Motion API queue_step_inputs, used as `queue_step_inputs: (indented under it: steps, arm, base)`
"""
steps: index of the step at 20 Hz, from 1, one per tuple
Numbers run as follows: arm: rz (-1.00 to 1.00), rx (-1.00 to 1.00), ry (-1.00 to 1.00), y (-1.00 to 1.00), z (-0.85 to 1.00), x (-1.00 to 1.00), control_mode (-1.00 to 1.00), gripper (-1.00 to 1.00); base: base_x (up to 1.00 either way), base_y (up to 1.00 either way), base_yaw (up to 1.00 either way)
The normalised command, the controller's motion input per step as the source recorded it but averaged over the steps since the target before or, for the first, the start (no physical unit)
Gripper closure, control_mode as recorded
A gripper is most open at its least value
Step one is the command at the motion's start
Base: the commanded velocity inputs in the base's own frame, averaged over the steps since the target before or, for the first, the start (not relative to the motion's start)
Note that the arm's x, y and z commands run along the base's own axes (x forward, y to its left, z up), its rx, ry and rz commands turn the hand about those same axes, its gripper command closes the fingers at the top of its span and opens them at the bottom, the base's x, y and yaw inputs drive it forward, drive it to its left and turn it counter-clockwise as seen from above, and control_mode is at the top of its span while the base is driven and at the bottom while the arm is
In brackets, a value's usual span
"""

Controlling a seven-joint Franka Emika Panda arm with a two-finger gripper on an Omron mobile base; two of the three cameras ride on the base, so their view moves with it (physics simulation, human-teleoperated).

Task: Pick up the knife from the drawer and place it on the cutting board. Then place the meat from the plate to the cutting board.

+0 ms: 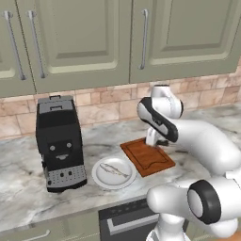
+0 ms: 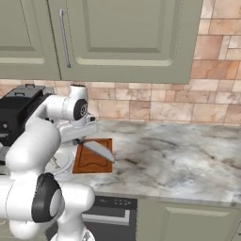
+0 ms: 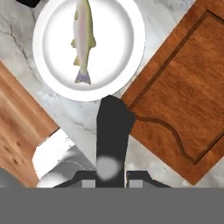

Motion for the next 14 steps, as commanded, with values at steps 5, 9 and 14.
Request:
queue_step_inputs:
  steps: [5, 9, 14]
  arm:
    - [-0.22, 0.00, 0.00, 0.18, -0.36, 0.60, -1.00, 1.00]
    - [-0.20, 0.03, 0.00, 0.08, -0.23, 0.61, -1.00, 1.00]
    - [-0.18, 0.05, 0.00, 0.00, -0.21, 0.57, -1.00, 1.00]
  base:
    - [0.00, 0.00, 0.00]
    - [0.00, 0.00, 0.00]
    - [0.00, 0.00, 0.00]
